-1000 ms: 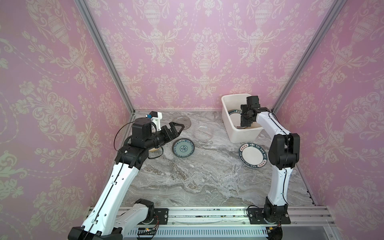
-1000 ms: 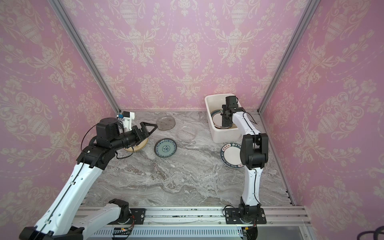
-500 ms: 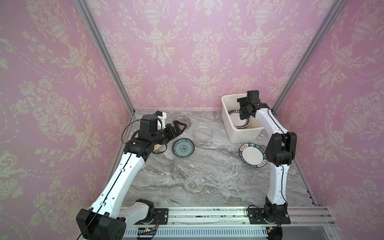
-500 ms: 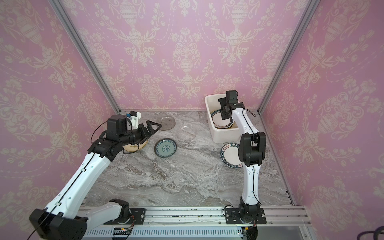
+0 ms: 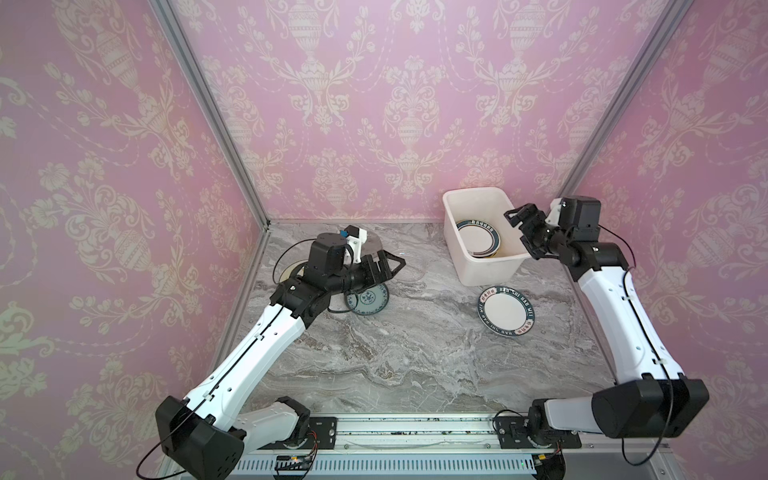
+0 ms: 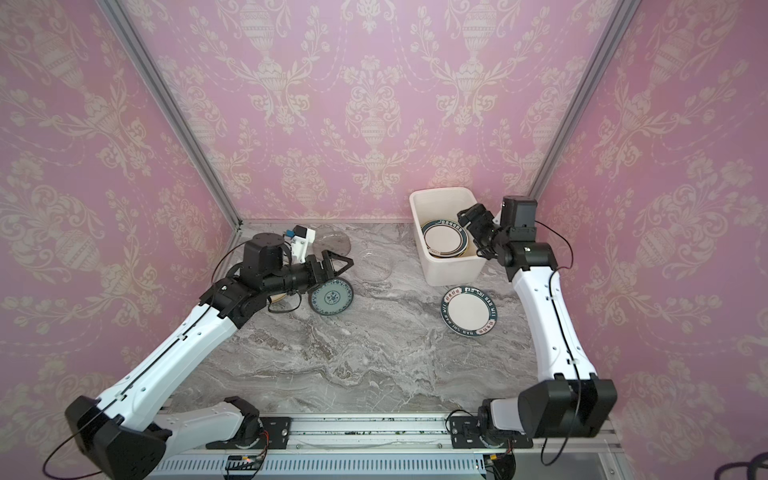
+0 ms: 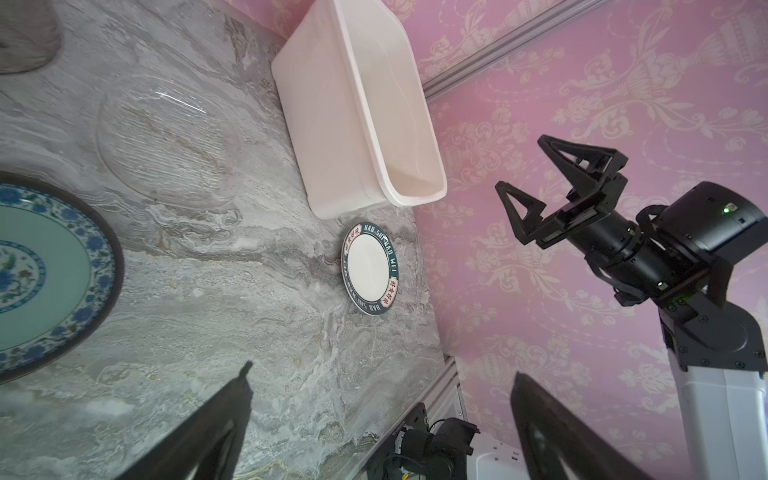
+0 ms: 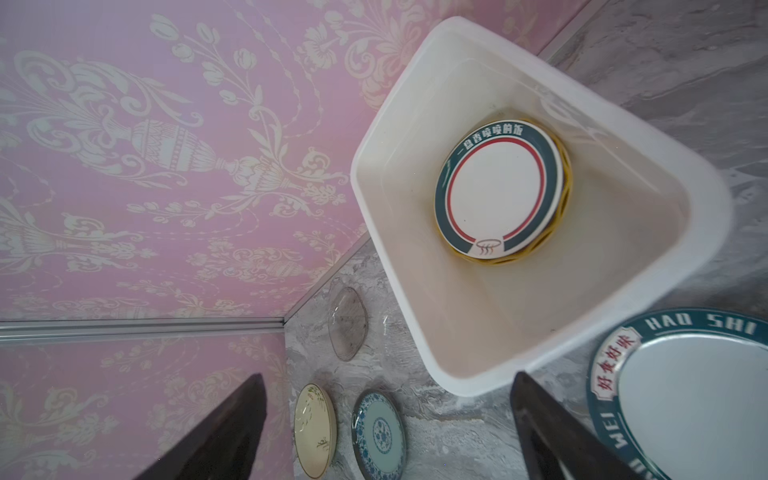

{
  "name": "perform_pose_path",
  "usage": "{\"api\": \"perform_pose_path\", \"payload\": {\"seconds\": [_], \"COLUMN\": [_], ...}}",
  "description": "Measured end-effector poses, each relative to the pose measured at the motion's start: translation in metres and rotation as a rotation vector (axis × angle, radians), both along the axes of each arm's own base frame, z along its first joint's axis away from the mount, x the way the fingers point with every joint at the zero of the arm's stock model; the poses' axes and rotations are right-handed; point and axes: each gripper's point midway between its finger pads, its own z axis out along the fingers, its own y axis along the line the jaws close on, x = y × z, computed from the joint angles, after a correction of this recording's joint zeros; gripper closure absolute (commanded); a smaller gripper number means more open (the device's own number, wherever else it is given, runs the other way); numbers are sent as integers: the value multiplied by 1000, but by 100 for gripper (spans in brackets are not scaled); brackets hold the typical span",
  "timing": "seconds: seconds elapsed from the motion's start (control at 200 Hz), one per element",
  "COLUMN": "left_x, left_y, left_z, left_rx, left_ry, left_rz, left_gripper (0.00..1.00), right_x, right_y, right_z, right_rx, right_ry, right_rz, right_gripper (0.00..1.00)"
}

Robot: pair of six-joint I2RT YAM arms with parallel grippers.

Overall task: Place the plates into the plastic bin on the countertop
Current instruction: 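Open the right gripper and raise it out toward the green-rimmed plate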

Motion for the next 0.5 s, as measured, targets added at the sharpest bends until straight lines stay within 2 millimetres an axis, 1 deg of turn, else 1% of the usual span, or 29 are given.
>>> {"api": "perform_pose_path", "payload": {"seconds": [0.065,0.125,0.225,0.27,0.35,0.5], "left_x": [0,0,3,5,8,10], "left_y": [-17,-31,-55,-65,-83,-116], "left_z": [-6,-15,-33,-43,-65,-111], "left_rx": [-11,-14,-15,-17,-19,-7], "left_ry": [18,38,73,92,134,213], "left_rz": [-21,-36,-51,-55,-60,-80], "left_gripper": [1,2,3,4,4,5], "right_x": [-22,-45,-80,-94,-113,-133], "right_y": [-17,-33,-49,-53,-58,-53], "right_z": [-26,-58,-110,-129,-160,-208], "right_rx": [-9,-10,8,23,37,69], "right_ry": [60,141,270,317,383,460], "right_rz": [-29,-67,-116,-135,-157,-155], "right_gripper": [10,11,12,14,15,17]}}
